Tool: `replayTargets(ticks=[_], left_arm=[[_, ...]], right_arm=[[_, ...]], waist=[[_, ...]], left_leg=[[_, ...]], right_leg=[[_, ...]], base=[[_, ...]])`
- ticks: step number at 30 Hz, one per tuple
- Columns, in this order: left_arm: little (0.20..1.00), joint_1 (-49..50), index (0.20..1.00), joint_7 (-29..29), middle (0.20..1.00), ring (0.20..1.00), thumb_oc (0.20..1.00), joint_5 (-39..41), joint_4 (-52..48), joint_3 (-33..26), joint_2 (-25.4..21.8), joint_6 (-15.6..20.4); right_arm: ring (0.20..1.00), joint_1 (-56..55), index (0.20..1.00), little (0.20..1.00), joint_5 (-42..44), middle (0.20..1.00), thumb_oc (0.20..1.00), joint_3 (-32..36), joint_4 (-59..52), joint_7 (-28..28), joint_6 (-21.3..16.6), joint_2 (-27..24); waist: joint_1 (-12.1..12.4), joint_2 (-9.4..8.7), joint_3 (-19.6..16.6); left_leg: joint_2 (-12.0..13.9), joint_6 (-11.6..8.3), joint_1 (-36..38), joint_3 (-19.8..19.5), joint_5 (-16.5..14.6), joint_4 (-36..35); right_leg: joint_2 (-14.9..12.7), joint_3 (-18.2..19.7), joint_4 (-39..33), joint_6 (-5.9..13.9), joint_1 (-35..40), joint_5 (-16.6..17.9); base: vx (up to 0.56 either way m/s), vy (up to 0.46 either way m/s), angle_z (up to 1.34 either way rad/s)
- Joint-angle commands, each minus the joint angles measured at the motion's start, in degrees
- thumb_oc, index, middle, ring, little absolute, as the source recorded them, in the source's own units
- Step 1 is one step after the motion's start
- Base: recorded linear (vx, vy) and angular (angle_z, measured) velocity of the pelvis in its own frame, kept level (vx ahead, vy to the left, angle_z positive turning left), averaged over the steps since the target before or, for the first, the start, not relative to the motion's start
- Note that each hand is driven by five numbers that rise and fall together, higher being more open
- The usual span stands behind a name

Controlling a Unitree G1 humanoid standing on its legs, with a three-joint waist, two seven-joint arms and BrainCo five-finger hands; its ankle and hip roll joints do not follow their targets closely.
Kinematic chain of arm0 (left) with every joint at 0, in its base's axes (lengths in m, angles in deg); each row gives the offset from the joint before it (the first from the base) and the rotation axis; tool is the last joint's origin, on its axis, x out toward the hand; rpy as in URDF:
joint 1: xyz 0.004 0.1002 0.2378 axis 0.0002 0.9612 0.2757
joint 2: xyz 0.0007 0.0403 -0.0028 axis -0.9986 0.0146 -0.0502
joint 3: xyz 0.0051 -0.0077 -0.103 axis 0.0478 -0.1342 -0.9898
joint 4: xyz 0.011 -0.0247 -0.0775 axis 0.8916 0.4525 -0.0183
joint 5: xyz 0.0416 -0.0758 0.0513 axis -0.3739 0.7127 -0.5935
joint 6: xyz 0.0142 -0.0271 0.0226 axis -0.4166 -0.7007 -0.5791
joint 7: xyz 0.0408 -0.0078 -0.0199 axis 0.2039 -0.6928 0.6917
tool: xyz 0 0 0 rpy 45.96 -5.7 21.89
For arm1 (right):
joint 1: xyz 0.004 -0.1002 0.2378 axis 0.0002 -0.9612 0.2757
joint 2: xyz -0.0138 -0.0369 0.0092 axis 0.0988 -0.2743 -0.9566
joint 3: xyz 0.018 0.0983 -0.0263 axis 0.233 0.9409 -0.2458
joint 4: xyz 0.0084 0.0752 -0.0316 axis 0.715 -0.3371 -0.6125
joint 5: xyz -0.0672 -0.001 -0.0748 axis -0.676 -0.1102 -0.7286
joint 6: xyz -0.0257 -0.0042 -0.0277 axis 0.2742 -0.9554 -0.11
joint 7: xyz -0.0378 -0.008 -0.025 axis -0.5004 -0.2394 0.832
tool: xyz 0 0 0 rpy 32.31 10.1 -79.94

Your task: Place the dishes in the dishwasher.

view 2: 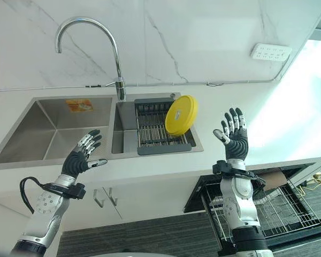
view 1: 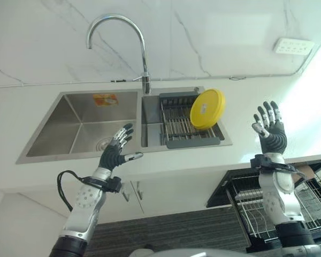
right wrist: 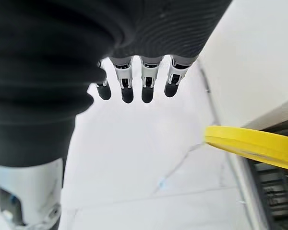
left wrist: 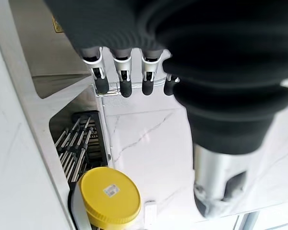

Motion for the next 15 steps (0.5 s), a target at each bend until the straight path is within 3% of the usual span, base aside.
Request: replayTargets(ticks=[1,10,15], left_arm=[[1.000,-4.43,1.000,-0.67,1.000,1.000,1.000,-1.12,-2.64,2.18,-2.08,1.81],[1.000,-6.26,1.000,-2.85,1.000,1.000,1.000,1.28,-3.08,3.99,-4.83,1.35],[1.000,-7.74,1.000,-3.85,1.000,1.000,1.000,2.68,-3.94,5.50,-6.75,1.39]], right_arm=[[1.000,6.79,1.000,1.000,4.85,1.000,1.000,2.14,1.46,0.02,-0.02,-3.66],[1.000,16.45,1.000,1.000,9.74,1.000,1.000,3.02,14.47,0.07,3.46,-9.86],[1.000,22.21,1.000,1.000,13.99,1.000,1.000,1.71,24.21,0.88,3.55,-13.26]], waist=[[2.51,2.04,-2.20],[4.55,1.73,-2.11],[5.88,1.27,-1.89]], left_leg=[[5.19,-1.86,2.39,4.26,-5.89,0.35],[5.90,-2.53,2.41,3.91,-5.85,0.16],[6.43,-3.07,2.38,3.65,-5.68,0.16]], right_leg=[[-2.97,-2.88,0.65,2.91,-1.61,-1.94],[-2.65,-4.59,0.24,2.90,-0.97,-1.73],[-2.25,-5.44,0.02,2.93,-0.19,-1.70]], base=[[0.06,-0.023,0.10],[0.04,-0.025,0.04],[0.04,-0.049,0.06]])
